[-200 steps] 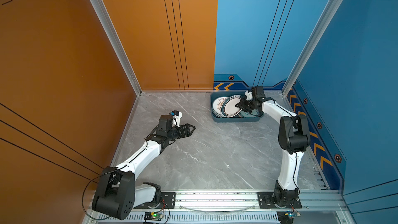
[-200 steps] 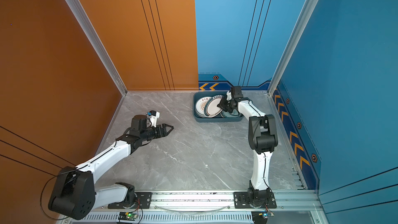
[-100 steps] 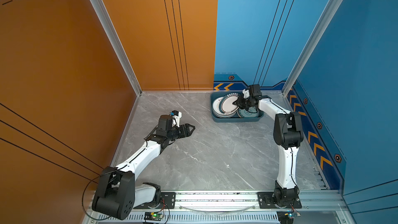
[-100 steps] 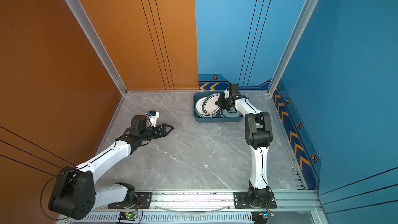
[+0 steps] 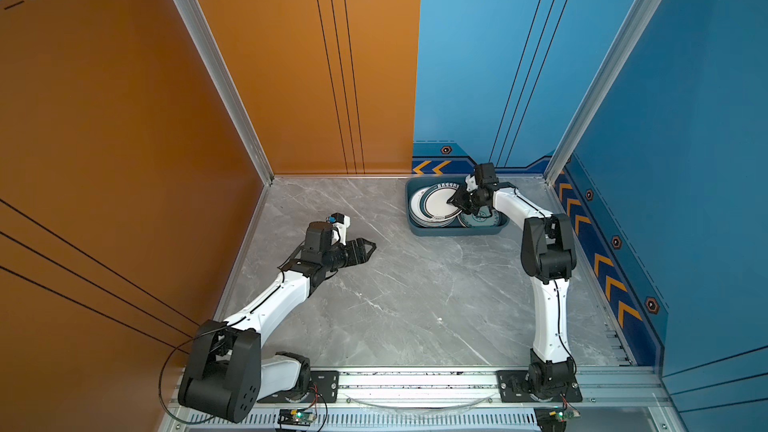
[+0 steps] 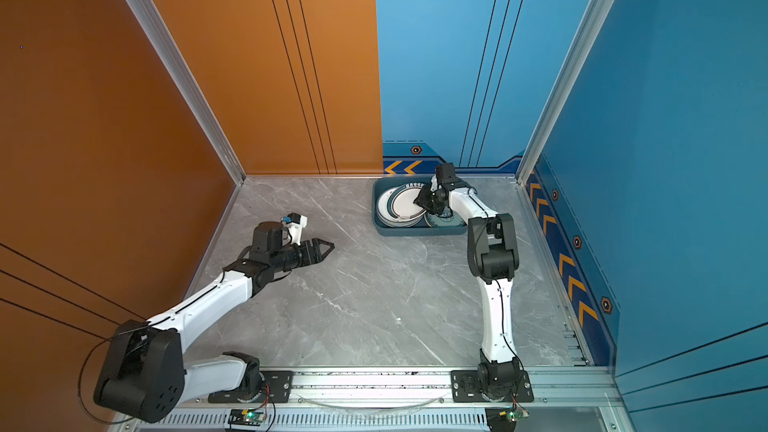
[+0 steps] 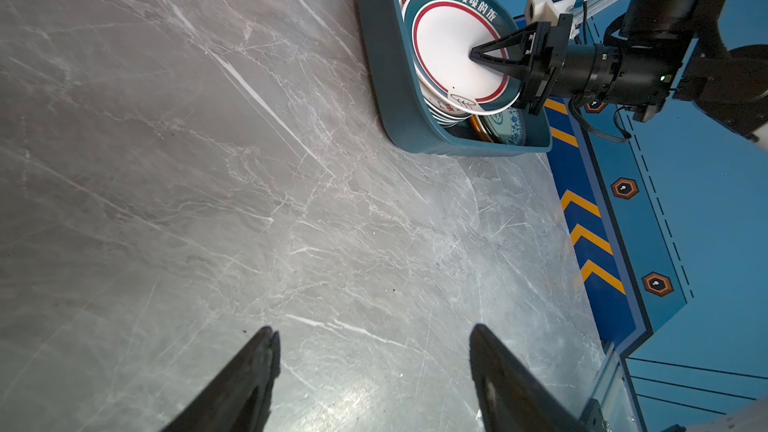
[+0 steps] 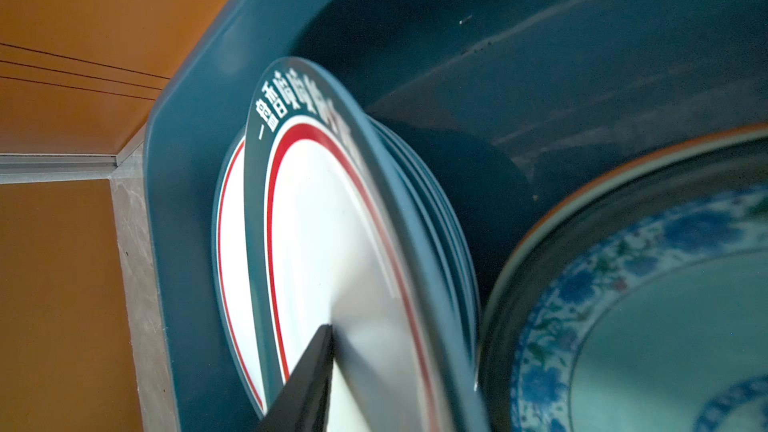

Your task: Place the plates into the plastic bin on the countertop

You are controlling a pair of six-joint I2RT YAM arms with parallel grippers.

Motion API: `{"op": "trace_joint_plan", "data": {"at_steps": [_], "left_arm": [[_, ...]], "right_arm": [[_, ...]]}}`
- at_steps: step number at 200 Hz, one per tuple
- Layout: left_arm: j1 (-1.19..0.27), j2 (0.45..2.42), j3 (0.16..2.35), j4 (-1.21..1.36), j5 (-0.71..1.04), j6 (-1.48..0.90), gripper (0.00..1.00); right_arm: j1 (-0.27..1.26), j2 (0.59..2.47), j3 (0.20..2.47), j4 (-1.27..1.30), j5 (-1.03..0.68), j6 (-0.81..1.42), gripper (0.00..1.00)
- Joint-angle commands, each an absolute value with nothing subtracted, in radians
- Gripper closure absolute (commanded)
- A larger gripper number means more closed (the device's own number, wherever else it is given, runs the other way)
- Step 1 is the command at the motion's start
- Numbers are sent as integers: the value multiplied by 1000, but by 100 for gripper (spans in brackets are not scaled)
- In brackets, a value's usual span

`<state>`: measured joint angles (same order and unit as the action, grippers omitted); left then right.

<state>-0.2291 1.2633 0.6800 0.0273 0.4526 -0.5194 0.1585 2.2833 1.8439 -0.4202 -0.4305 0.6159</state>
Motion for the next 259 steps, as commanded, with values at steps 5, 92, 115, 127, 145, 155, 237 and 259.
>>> {"op": "trace_joint_plan", "data": {"at_steps": [5, 92, 115, 127, 145, 155, 237, 259], "left_arm": [[-219, 1270, 670, 34, 463, -502, 25], [-218, 1275, 669, 34, 463, -501, 26], [-218, 1269, 668, 30, 456, -500, 26], [-218, 1266, 667, 26, 453, -499, 26], [-218, 1254, 667, 16, 439, -496, 26], [-218, 1247, 666, 10, 430, -494, 26], [-218, 1203, 661, -23, 367, -489, 26], [-211, 1165, 647, -33, 294, -480, 26]], "right_arm": [[170, 2312, 1876, -501, -353, 570, 61], [189, 2285, 1936, -605, -232, 470, 50], [192, 2277, 1937, -618, -209, 456, 49], [194, 2269, 1937, -623, -198, 448, 49], [196, 2253, 1936, -630, -179, 434, 49], [197, 2241, 1936, -631, -167, 424, 48], [193, 2135, 1913, -659, -104, 374, 47], [195, 2049, 1857, -638, -101, 353, 47]]}}
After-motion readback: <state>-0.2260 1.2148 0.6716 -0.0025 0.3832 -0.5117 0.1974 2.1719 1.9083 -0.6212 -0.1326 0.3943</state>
